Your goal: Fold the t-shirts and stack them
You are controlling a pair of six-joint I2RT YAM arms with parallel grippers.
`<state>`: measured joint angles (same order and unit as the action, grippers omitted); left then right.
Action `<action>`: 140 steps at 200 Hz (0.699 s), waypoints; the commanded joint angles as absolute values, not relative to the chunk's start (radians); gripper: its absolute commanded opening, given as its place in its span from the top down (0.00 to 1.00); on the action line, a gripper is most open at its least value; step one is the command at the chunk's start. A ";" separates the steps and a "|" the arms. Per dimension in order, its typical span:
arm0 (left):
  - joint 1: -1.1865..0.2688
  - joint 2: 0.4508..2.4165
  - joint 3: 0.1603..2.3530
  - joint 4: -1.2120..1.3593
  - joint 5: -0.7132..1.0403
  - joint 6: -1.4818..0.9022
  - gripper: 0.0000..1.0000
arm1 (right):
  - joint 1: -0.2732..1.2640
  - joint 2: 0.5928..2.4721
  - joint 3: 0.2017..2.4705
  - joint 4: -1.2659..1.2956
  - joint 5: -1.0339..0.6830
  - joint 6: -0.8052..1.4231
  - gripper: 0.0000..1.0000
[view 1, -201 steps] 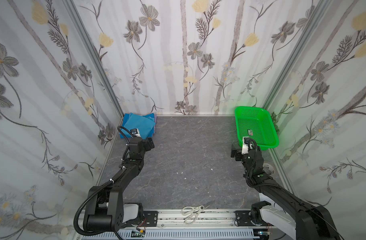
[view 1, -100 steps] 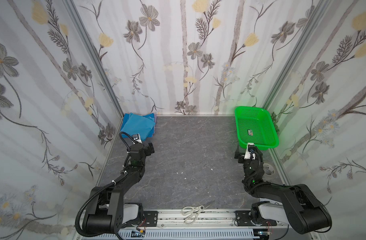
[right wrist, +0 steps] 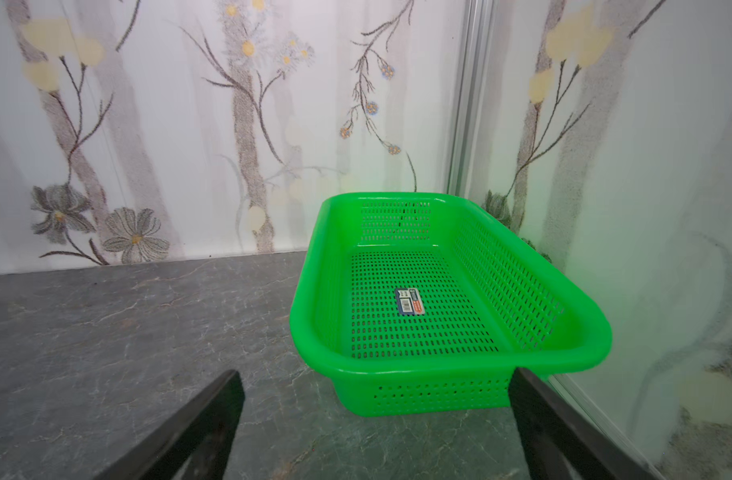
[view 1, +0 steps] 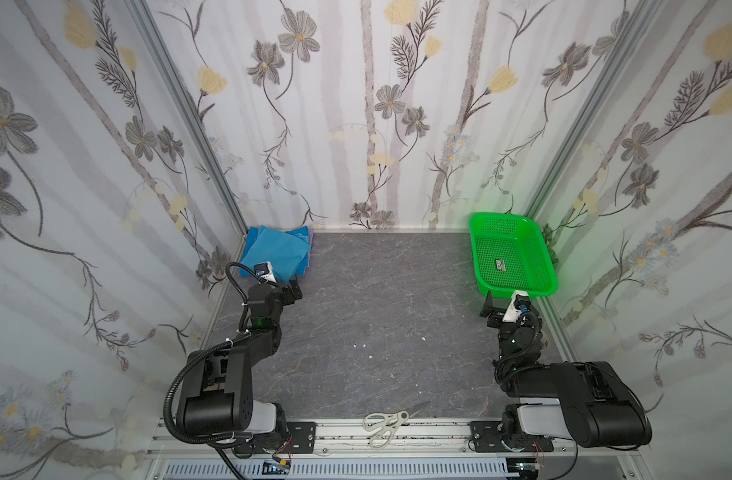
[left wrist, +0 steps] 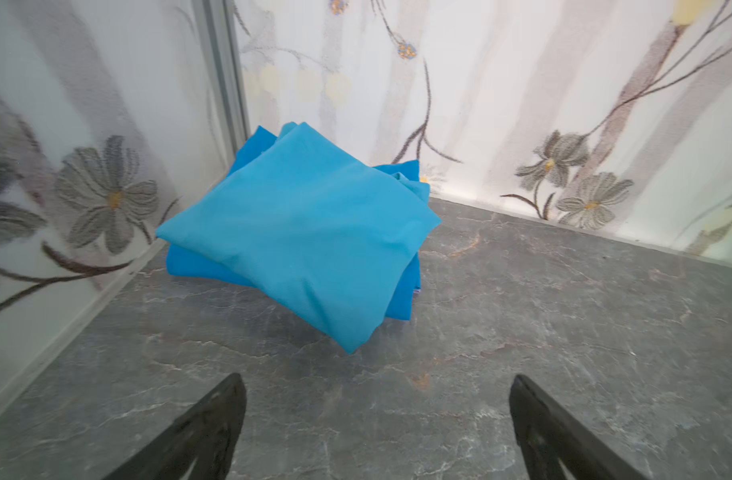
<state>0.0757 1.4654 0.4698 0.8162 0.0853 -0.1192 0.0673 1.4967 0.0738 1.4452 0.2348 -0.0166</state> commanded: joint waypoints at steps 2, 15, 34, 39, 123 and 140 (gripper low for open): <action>0.068 1.584 0.466 1.017 0.197 -0.185 0.00 | 0.065 1.500 0.086 1.492 0.204 0.000 0.00; 0.045 1.664 0.459 1.112 0.181 -0.162 0.00 | 0.067 1.510 0.077 1.537 0.206 -0.001 0.00; 0.028 1.640 0.511 0.966 0.141 -0.146 0.00 | 0.066 1.510 0.078 1.529 0.210 -0.001 0.00; 0.028 1.645 0.523 0.951 0.149 -0.143 0.00 | 0.067 1.511 0.079 1.529 0.212 0.000 0.00; 0.007 1.584 0.520 0.902 0.099 -0.123 0.00 | 0.066 1.509 0.094 1.500 0.222 0.004 0.00; 0.002 1.462 0.496 0.829 0.041 -0.143 0.00 | 0.064 1.509 0.096 1.498 0.222 0.003 0.00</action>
<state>0.0071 1.5764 0.5220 0.8173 0.1284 -0.1345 0.0658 1.5059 0.0864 1.4750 0.2184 -0.0006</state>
